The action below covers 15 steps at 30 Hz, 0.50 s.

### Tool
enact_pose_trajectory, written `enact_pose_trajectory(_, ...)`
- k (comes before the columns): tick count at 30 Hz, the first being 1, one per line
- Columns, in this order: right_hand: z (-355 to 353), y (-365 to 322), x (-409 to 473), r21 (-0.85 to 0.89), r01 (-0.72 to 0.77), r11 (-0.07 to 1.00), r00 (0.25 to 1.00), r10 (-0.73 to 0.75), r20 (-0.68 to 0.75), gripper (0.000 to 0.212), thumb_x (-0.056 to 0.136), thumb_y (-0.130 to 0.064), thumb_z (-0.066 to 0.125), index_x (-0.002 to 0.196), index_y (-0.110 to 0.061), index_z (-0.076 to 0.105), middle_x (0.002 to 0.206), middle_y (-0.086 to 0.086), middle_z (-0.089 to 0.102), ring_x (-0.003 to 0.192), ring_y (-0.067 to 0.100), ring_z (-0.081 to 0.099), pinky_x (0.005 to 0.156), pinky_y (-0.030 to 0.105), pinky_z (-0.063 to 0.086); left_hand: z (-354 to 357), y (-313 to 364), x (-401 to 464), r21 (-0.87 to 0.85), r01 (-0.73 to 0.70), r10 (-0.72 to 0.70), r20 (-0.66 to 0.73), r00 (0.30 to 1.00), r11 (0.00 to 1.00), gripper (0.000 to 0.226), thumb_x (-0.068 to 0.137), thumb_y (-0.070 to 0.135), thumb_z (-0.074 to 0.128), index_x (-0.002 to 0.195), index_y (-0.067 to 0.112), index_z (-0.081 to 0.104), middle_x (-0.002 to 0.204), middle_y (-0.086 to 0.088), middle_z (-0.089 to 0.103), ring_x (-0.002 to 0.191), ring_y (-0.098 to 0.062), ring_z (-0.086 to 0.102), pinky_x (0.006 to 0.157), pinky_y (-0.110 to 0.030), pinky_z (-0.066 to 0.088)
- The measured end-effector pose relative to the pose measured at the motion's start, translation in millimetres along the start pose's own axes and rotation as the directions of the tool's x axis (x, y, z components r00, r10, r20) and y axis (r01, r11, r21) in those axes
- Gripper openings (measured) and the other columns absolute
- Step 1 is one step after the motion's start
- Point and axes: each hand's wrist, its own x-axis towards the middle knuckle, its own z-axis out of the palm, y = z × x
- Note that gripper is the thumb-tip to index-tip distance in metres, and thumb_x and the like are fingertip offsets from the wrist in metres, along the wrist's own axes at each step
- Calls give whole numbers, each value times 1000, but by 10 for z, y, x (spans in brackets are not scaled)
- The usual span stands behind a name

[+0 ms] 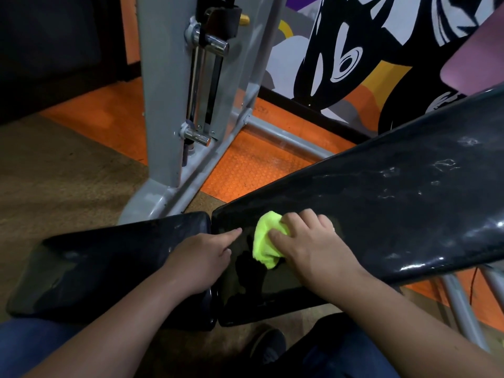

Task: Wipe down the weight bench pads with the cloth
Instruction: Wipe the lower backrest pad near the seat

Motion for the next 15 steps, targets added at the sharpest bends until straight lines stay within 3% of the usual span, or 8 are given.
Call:
enact_pose_trajectory(5, -57, 4, 55, 3, -113, 994, 994, 113, 15, 58, 58, -21, 86, 111, -24, 64, 102, 10, 54, 85, 31, 46, 67, 42, 40, -4, -32, 24, -3, -2, 2, -14, 1000, 1000, 54, 102, 33, 46, 150, 53, 33, 120, 3, 70, 104, -14, 64, 87, -39, 54)
enact_pose_trajectory(9, -10, -34, -104, 9, 59, 998, 998, -58, -9, 49, 69, -23, 78, 115, -23, 62, 106, 9, 55, 86, 30, 46, 70, 41, 37, 16, -6, 5, 9, -5, 5, -4, 1000, 1000, 54, 101, 34, 45, 149, 56, 32, 122, 3, 69, 107, -15, 64, 88, -38, 53)
enact_pose_trajectory(13, -61, 3, -42, 31, -58, 998, 998, 58, -5, 54, 65, -22, 82, 115, -23, 63, 104, 9, 54, 87, 30, 47, 70, 42, 40, -21, -7, 19, 8, -2, 2, -9, 1000, 1000, 53, 103, 33, 45, 150, 53, 33, 128, 4, 66, 111, -15, 61, 90, -35, 51)
enact_pose_trajectory(15, -36, -62, -61, 34, -12, 999, 1000, 12, -3, 53, 67, -22, 80, 117, -22, 62, 106, 10, 54, 88, 30, 47, 70, 42, 40, -19, 4, 7, 16, -3, 3, 4, 1000, 1000, 53, 103, 33, 44, 150, 53, 32, 126, 3, 67, 109, -15, 63, 90, -37, 52)
